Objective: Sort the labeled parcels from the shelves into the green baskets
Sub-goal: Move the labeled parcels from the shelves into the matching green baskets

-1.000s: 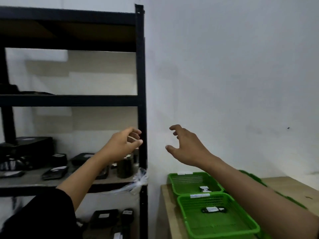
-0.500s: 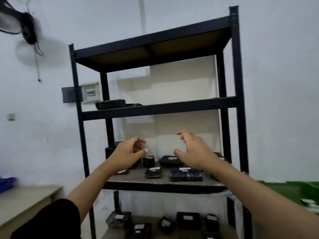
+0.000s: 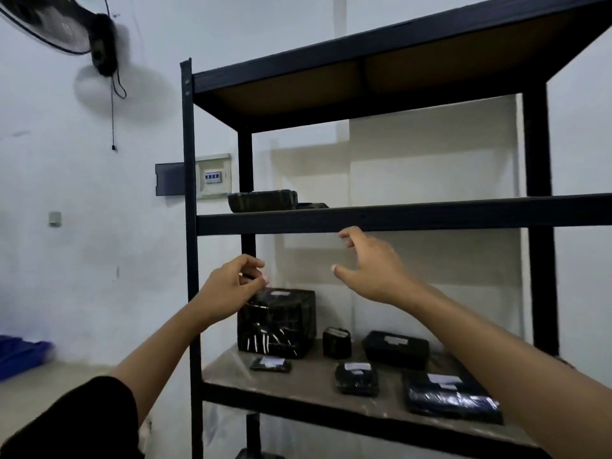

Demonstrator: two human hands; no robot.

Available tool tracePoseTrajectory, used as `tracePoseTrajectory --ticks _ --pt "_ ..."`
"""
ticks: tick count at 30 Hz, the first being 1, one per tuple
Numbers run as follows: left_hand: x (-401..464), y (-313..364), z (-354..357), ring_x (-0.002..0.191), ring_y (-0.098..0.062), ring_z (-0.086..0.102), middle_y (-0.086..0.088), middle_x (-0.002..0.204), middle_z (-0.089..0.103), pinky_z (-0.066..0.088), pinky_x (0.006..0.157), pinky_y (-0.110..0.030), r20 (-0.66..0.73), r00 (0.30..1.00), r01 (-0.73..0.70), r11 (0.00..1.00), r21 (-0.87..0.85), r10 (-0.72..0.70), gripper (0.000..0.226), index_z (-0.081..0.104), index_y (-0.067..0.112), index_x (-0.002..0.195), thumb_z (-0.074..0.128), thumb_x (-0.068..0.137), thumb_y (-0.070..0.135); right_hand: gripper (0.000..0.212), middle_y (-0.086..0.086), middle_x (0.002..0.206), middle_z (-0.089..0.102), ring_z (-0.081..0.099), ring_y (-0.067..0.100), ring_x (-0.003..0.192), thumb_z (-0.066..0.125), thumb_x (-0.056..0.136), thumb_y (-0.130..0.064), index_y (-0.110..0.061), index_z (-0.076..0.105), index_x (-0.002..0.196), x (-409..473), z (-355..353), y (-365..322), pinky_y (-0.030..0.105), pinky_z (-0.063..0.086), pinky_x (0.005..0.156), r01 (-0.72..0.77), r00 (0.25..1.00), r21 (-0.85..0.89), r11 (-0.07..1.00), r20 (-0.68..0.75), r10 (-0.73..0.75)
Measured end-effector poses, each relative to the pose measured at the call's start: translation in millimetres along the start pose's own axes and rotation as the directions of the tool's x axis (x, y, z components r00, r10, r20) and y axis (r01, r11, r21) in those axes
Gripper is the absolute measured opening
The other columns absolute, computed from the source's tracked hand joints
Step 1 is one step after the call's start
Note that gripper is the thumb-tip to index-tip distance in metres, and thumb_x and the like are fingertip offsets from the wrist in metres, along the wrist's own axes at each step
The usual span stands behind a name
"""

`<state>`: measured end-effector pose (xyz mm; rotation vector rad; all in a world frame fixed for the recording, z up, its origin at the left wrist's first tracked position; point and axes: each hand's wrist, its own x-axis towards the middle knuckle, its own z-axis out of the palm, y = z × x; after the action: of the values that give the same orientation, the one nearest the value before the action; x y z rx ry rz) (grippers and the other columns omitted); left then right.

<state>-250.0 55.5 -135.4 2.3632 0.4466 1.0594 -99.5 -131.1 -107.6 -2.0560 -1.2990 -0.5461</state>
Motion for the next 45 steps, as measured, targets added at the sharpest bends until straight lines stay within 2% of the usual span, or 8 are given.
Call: tracePoseTrajectory --ticks 11,14,19,23,28,33,40,45 --pt "169.9 -67.9 -25.8 0.098 -0.016 0.054 -0.001 0.109 0.058 0.042 0.08 -0.03 -0.308 0.949 0.045 0.996 -0.071 -0.065 0.032 0.051 0.017 0.117 0.05 0.093 0.037 0.06 0.006 0.134 0.051 0.05 0.025 0.119 0.054 0.089 -0.047 -0.014 0.039 0.137 194.2 40.1 -10.6 0.037 0.044 0.096 0.025 0.998 -0.002 1.0 -0.066 -0.025" --pt "201.3 -76.1 -30.2 0.113 -0.024 0.049 -0.009 0.127 0.048 0.045 0.093 -0.04 -0.35 0.931 0.082 0.995 -0.063 -0.099 0.042 0.045 0.015 0.124 0.048 0.092 0.043 0.063 0.009 0.127 0.056 0.053 0.027 0.112 0.041 0.087 -0.066 -0.012 0.053 0.118 228.1 43.3 -12.0 0.035 0.042 0.089 -0.137 0.988 0.038 0.99 0.079 0.133" --pt "244.0 -77.8 -37.1 0.127 -0.035 0.041 -0.016 0.139 0.044 0.033 0.106 -0.045 -0.351 0.903 0.221 0.968 -0.121 -0.25 0.064 0.039 0.01 0.135 0.029 0.093 0.057 0.078 0.011 0.146 0.04 0.037 0.03 0.134 0.024 0.089 -0.07 -0.016 0.038 0.142 251.1 42.7 -9.7 0.043 0.027 0.112 -0.343 0.916 0.274 0.898 0.31 0.255" --pt "258.9 -83.4 -32.9 0.111 -0.032 0.053 -0.008 0.119 0.061 0.032 0.105 -0.053 -0.247 0.94 0.207 0.97 -0.132 -0.234 0.079 0.06 0.021 0.109 0.031 0.062 0.078 0.062 0.005 0.114 0.058 0.054 0.019 0.094 0.035 0.089 -0.065 -0.015 0.056 0.12 259.0 48.5 -3.4 0.037 0.04 0.093 -0.381 0.906 0.275 0.883 0.303 0.296" --pt "253.7 -81.8 -12.7 0.106 -0.018 0.059 0.015 0.101 0.059 0.038 0.104 -0.049 -0.206 0.977 0.019 0.992 -0.127 -0.045 0.046 0.051 0.03 0.101 0.066 0.069 0.059 0.019 0.002 0.093 0.058 0.051 0.011 0.071 0.064 0.085 -0.026 -0.017 0.053 0.098 262.3 49.2 10.0 0.024 0.035 0.055 -0.309 0.949 0.439 0.843 0.094 0.299" --pt "247.3 -81.9 -0.9 0.094 -0.007 0.057 0.031 0.088 0.048 0.023 0.112 -0.042 -0.284 0.959 -0.057 0.987 -0.152 0.012 0.034 0.048 0.03 0.096 0.072 0.076 0.044 0.058 0.005 0.115 0.061 0.058 0.017 0.091 0.077 0.075 -0.016 -0.016 0.045 0.123 260.4 46.2 19.1 0.025 0.034 0.058 -0.28 0.951 0.554 0.784 0.049 0.304" --pt "231.1 -78.8 -6.9 0.109 -0.008 0.055 0.024 0.1 0.058 0.032 0.11 -0.043 -0.224 0.974 -0.11 0.952 -0.287 0.045 0.037 0.051 0.037 0.097 0.065 0.072 0.059 0.04 0.004 0.105 0.066 0.062 0.014 0.08 0.07 0.079 -0.04 -0.022 0.05 0.108 241.5 45.1 10.3 0.026 0.047 0.067 -0.089 0.951 0.635 0.768 -0.175 0.255" --pt "180.0 -61.1 -4.8 0.103 -0.017 0.061 -0.004 0.108 0.064 0.048 0.088 -0.028 -0.159 0.979 -0.201 0.755 -0.624 0.13 0.029 0.041 0.02 0.109 0.06 0.088 0.027 0.043 0.004 0.105 0.067 0.066 0.018 0.09 0.066 0.08 -0.046 -0.03 0.046 0.114 183.0 53.6 1.6 0.036 0.054 0.076 0.098 0.913 0.703 0.704 -0.345 0.217"
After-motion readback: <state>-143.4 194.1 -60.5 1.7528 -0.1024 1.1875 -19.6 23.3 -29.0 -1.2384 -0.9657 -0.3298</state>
